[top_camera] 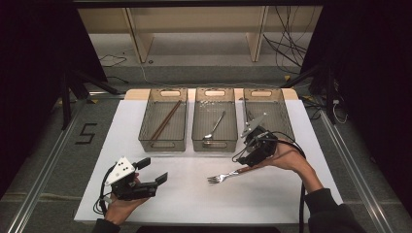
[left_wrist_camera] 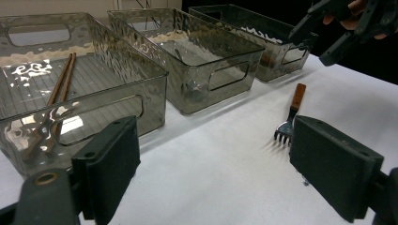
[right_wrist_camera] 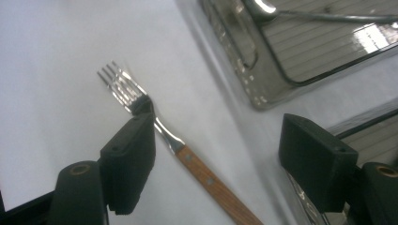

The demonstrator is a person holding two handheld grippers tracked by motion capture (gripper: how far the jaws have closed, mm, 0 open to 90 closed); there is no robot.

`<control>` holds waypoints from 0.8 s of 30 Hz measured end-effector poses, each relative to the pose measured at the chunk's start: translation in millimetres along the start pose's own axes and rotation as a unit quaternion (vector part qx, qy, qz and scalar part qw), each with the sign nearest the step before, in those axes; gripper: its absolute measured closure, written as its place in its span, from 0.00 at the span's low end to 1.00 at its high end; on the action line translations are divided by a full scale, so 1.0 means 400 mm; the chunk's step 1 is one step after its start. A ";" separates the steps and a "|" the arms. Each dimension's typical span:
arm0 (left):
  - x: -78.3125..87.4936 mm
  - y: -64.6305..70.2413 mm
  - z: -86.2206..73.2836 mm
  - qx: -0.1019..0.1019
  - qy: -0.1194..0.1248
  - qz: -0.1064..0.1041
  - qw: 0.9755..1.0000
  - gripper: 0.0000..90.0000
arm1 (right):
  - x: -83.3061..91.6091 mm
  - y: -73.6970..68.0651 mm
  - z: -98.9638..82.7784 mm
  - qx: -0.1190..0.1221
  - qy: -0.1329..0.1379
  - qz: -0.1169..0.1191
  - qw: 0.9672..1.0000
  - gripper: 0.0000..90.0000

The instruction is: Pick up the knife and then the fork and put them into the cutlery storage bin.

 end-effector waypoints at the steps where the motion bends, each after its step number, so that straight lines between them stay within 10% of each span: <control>1: 0.000 0.000 0.000 -0.001 0.000 0.000 1.000 0.18 | -0.004 -0.001 -0.002 0.003 -0.006 0.004 1.000 0.32; 24: -0.001 0.001 0.000 -0.001 0.000 -0.001 1.000 0.18 | -0.103 -0.023 -0.036 0.054 -0.108 0.011 0.993 0.35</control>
Point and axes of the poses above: each handheld gripper's, and its own axes: x roughly backward along the jaws, z roughly out of its top, y roughly to its right, the point moved 4 cm from there along -x, roughly forward along the jaws, and after that the axes turned 2 degrees about z, right-handed, at the moved point
